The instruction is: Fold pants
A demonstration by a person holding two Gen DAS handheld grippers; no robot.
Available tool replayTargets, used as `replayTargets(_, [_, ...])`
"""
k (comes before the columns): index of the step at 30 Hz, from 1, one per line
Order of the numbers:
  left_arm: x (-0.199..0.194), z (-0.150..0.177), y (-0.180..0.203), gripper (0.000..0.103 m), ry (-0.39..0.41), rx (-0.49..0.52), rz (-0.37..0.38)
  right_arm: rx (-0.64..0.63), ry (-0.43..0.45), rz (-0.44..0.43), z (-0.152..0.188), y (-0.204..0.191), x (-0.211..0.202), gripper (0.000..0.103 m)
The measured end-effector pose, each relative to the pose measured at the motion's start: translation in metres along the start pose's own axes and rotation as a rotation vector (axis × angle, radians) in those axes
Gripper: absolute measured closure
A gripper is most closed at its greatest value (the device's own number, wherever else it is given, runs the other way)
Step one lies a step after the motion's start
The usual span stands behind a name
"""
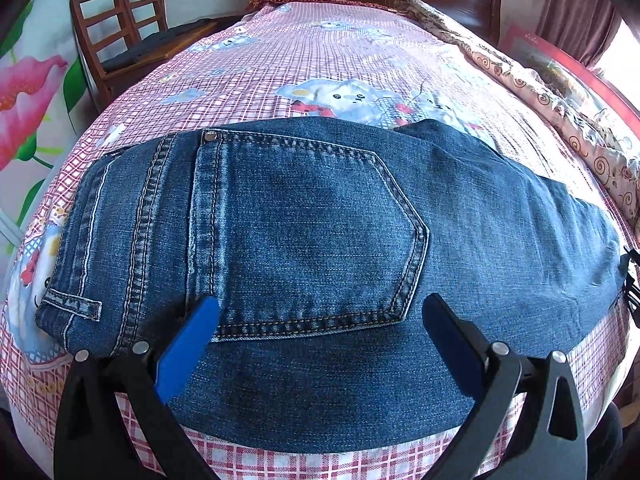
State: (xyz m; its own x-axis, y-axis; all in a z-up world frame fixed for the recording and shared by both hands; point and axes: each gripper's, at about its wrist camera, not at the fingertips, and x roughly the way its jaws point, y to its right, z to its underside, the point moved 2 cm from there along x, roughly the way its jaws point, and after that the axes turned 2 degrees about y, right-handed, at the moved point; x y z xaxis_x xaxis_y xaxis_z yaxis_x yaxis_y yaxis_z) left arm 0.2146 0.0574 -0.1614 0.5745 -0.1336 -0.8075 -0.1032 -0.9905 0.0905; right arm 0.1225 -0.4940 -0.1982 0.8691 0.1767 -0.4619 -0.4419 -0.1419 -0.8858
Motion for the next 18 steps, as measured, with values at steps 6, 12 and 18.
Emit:
replayTargets(6, [0.001, 0.0, 0.002, 0.002, 0.003, 0.008, -0.017, -0.117, 0.006, 0.175, -0.012, -0.012, -0.001, 0.102])
replayTargets(12, [0.001, 0.0, 0.0, 0.002, 0.011, 0.051, 0.025, -0.2, -0.013, 0.199, -0.013, -0.016, -0.021, 0.102])
replayTargets(18, [-0.001, 0.001, -0.003, 0.002, -0.001, 0.11, 0.079, -0.156, 0.021, 0.198, -0.01, 0.008, -0.012, 0.103])
